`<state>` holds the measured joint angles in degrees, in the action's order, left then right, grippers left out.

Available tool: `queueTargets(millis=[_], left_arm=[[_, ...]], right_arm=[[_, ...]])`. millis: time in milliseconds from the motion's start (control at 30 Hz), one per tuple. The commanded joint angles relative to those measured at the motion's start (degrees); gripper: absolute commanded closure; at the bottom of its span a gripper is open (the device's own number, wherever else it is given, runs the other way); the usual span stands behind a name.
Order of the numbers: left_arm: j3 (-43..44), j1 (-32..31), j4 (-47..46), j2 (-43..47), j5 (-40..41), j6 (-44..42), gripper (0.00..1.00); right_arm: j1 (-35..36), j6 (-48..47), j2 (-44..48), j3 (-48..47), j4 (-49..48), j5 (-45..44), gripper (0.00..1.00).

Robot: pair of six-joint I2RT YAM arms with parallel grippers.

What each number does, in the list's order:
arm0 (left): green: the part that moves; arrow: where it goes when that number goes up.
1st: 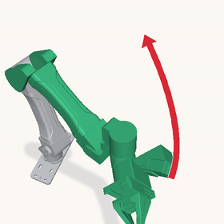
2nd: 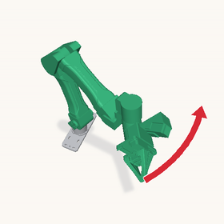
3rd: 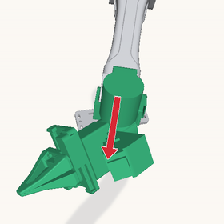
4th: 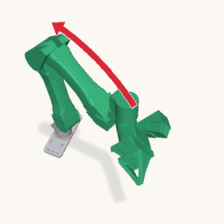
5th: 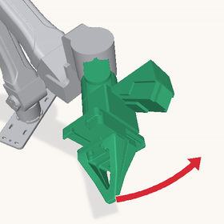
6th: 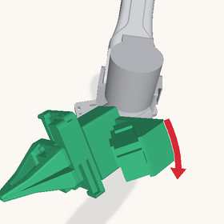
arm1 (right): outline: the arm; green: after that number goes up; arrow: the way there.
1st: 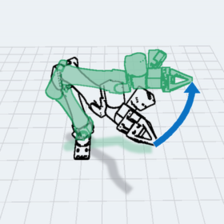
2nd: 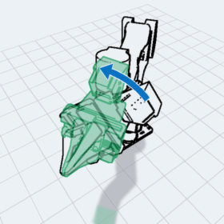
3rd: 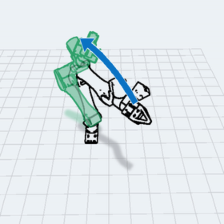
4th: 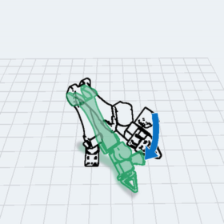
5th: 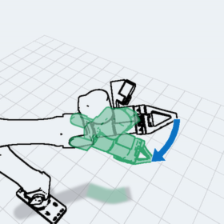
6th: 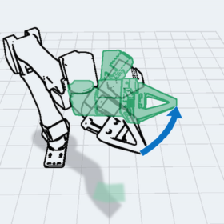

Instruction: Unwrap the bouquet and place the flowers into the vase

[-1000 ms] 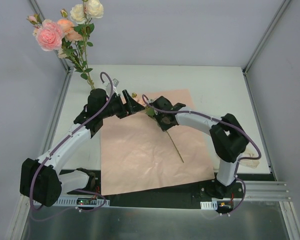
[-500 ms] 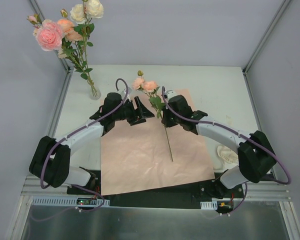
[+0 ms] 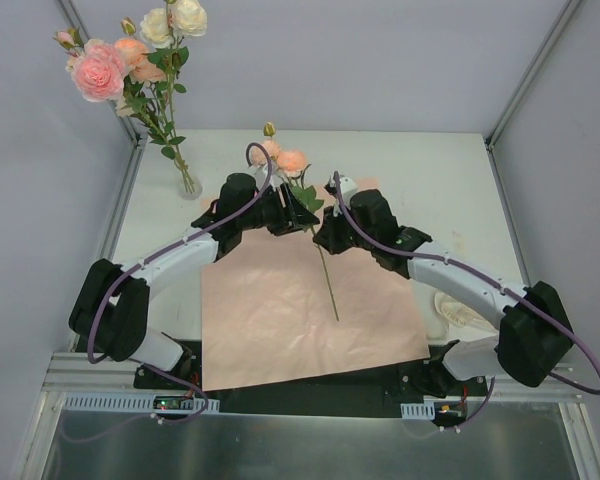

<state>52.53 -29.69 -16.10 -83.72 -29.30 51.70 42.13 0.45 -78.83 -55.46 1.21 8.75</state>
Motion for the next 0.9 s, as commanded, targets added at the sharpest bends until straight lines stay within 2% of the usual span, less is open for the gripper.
queueTargets(millis=[0, 33, 233, 267, 333, 367, 433, 467, 533, 633, 700, 767, 867], left_arm=[[2.40, -0.54, -2.01, 0.67, 2.14, -2.22, 0.58], [2.40, -0.54, -1.83, 0.93, 2.49, -2.57, 0.66], [3.54, -0.54, 0.63, 1.98, 3.72, -5.29, 0.82], [3.80, -0.54, 0.98, 2.59, 3.90, -6.60, 0.90], [4.42, -0.45, 2.29, 3.65, 5.04, -8.45, 0.98], [4.68, -0.45, 3.26, 5.13, 5.91, -11.33, 1.00], [5.82, -0.45, 6.33, 7.16, 9.15, -15.03, 1.00], [6.35, -0.45, 7.47, 9.35, 10.22, -19.66, 1.00], [7.58, -0.45, 10.54, 11.90, 14.24, -24.43, 1.00], [8.81, -0.45, 13.01, 17.00, 19.61, -33.49, 1.00], [9.95, -0.37, 13.98, 19.56, 26.02, -39.47, 1.00], [12.93, 0.16, 15.21, 20.35, 32.42, -45.60, 1.00], [18.99, 1.74, 15.57, 18.96, 36.94, -54.03, 1.00]], right_arm=[[0.76, -2.38, 3.76, 0.62, -3.76, 2.41, 1.00], [0.85, -2.82, 3.86, 0.71, -3.76, 2.58, 1.00], [1.82, -4.58, 5.26, 1.41, -4.11, 4.25, 1.00], [2.08, -4.84, 5.44, 1.41, -4.11, 4.43, 1.00], [2.08, -4.84, 5.53, 0.97, -3.50, 4.78, 1.00], [2.17, -4.84, 5.53, 0.53, -2.02, 4.17, 0.97], [2.17, -4.75, 5.53, -0.43, 0.26, 3.03, 0.83], [2.17, -4.67, 5.96, -0.61, 0.98, 1.11, 0.69], [1.90, -4.93, 6.58, -0.88, 2.38, -0.14, 0.60], [1.55, -5.72, 8.42, -0.70, 2.83, -0.93, 0.55], [0.94, -5.90, 9.48, -0.70, 3.44, -2.16, 0.54], [0.59, -5.64, 10.09, -0.88, 3.88, -2.07, 0.53], [0.23, -5.20, 10.27, -0.88, 4.15, -1.64, 0.53]])
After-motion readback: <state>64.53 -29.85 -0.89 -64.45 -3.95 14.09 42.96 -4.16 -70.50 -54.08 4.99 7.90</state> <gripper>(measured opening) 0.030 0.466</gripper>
